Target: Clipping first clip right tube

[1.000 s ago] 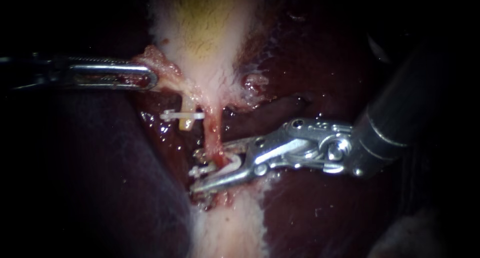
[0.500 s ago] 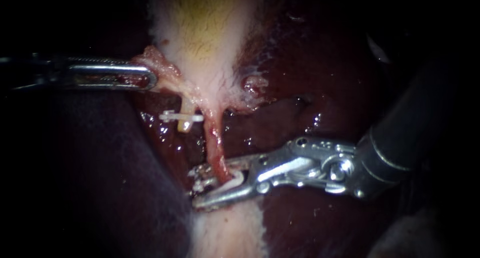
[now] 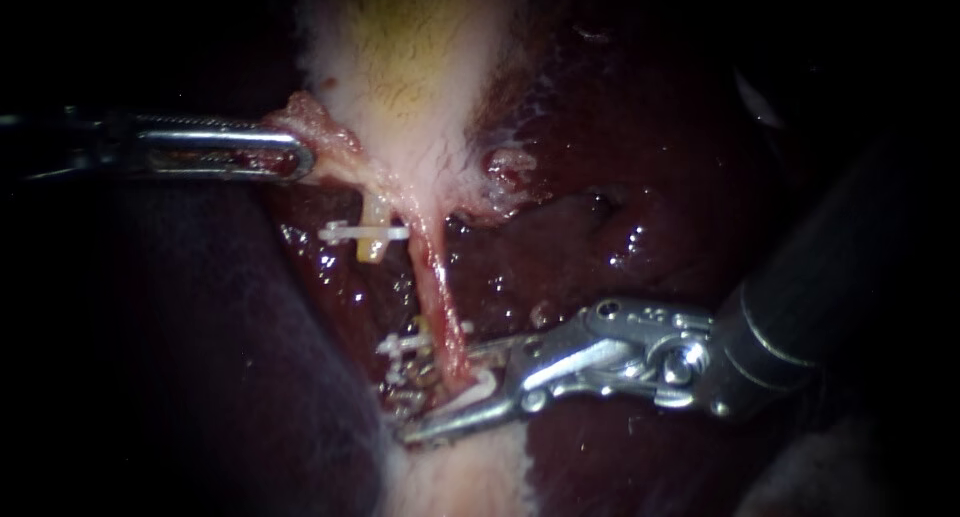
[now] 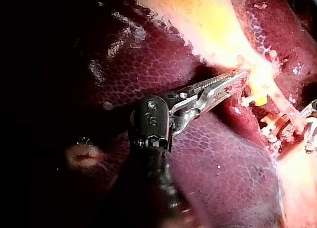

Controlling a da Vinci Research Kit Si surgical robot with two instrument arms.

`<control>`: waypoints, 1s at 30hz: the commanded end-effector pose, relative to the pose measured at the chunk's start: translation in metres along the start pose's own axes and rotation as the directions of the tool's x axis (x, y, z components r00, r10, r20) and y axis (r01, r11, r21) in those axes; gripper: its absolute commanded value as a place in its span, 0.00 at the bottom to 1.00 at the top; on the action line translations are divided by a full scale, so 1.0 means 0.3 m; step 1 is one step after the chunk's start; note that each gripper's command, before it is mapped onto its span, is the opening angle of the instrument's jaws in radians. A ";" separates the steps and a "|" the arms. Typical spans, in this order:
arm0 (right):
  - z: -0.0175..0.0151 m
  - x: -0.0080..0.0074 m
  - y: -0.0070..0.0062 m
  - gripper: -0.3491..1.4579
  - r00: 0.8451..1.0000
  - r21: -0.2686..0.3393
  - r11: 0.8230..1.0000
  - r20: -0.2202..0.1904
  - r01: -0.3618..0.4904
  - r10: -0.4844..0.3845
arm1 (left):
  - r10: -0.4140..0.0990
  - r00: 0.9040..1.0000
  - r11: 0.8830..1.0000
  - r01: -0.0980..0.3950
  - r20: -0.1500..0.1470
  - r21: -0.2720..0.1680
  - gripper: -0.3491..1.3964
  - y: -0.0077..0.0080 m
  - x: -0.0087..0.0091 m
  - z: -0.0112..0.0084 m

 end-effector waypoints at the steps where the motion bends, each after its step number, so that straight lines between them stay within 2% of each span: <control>1: 0.000 0.0002 0.0002 0.31 1.000 -0.001 1.000 0.000 -0.001 0.001 | 0.000 1.000 1.000 0.000 0.000 0.000 0.00 0.0000 0.0000 0.0001; 8: -0.002 -0.0005 0.0010 0.18 1.000 0.001 1.000 0.001 -0.006 0.006 | 0.001 1.000 1.000 -0.001 0.000 0.000 0.00 -0.0001 -0.0002 0.0001; 13: -0.004 -0.0012 0.0008 0.00 0.997 -0.031 0.997 -0.025 -0.070 0.069 | 0.001 1.000 1.000 -0.001 0.000 0.000 0.00 -0.0001 -0.0002 0.0001; 15: -0.005 -0.0016 0.0007 0.00 0.994 -0.031 0.994 -0.032 -0.105 0.104 | 0.001 1.000 1.000 -0.001 0.000 0.000 0.00 -0.0002 -0.0002 0.0002; 30: -0.005 -0.0028 0.0011 0.00 0.994 -0.036 0.994 -0.023 -0.104 0.103 | 0.001 1.000 1.000 -0.001 0.000 0.000 0.00 -0.0003 -0.0002 0.0002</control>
